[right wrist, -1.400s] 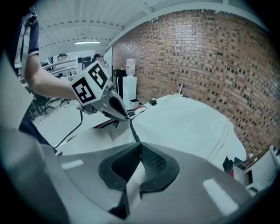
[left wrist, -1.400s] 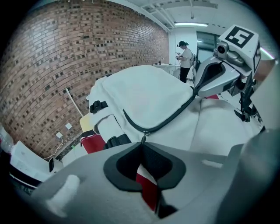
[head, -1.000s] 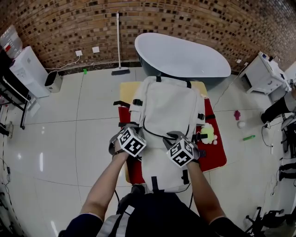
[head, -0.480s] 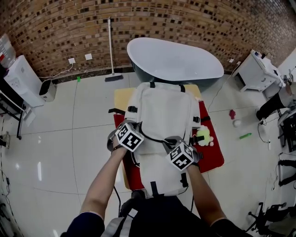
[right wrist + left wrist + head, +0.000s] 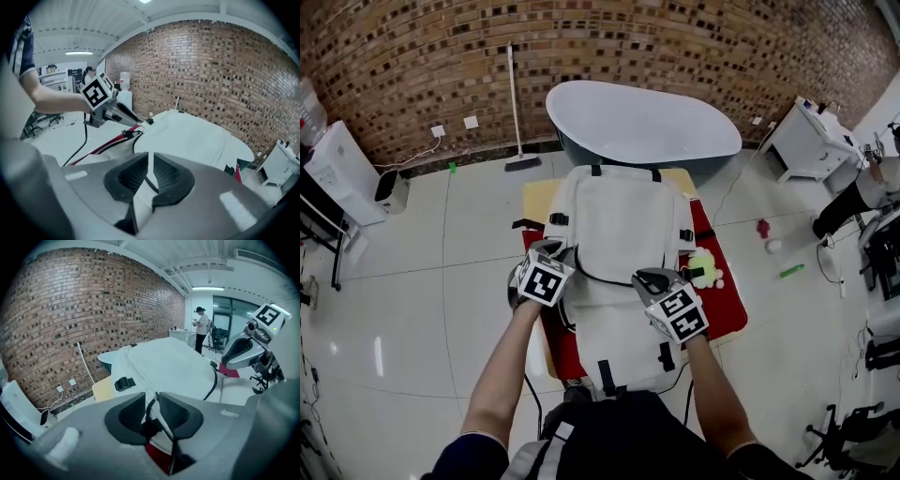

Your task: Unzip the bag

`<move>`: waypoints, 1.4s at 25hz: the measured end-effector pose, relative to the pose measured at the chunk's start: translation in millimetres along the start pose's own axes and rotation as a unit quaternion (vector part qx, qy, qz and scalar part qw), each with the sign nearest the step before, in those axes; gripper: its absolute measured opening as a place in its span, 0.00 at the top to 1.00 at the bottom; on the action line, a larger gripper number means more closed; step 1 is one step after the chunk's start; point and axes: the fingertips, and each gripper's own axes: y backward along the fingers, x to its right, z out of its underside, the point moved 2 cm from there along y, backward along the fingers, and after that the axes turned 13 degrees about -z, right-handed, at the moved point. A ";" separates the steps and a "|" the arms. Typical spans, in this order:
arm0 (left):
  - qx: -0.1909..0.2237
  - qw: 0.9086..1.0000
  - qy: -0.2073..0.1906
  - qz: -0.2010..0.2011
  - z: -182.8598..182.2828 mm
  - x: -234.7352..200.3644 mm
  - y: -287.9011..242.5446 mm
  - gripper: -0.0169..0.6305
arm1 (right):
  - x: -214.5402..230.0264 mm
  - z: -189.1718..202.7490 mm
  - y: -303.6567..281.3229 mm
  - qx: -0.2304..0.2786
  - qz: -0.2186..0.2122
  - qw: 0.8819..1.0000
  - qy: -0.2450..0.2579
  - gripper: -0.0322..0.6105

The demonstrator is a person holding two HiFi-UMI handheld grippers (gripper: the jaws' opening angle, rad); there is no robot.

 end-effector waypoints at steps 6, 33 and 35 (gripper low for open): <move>0.067 0.996 0.048 -0.012 -35.3 26.3 47.8 0.83 | 8.5 -25.6 37.2 0.106 -0.009 0.994 -0.029 0.94; 0.222 0.967 0.118 0.034 -118.2 118.9 148.8 0.97 | -14.0 -89.8 133.3 0.310 -0.078 0.947 0.011 0.94; 0.224 0.967 0.117 0.036 -121.0 119.6 149.2 0.97 | -12.4 -90.0 134.1 0.310 -0.075 0.948 0.009 0.94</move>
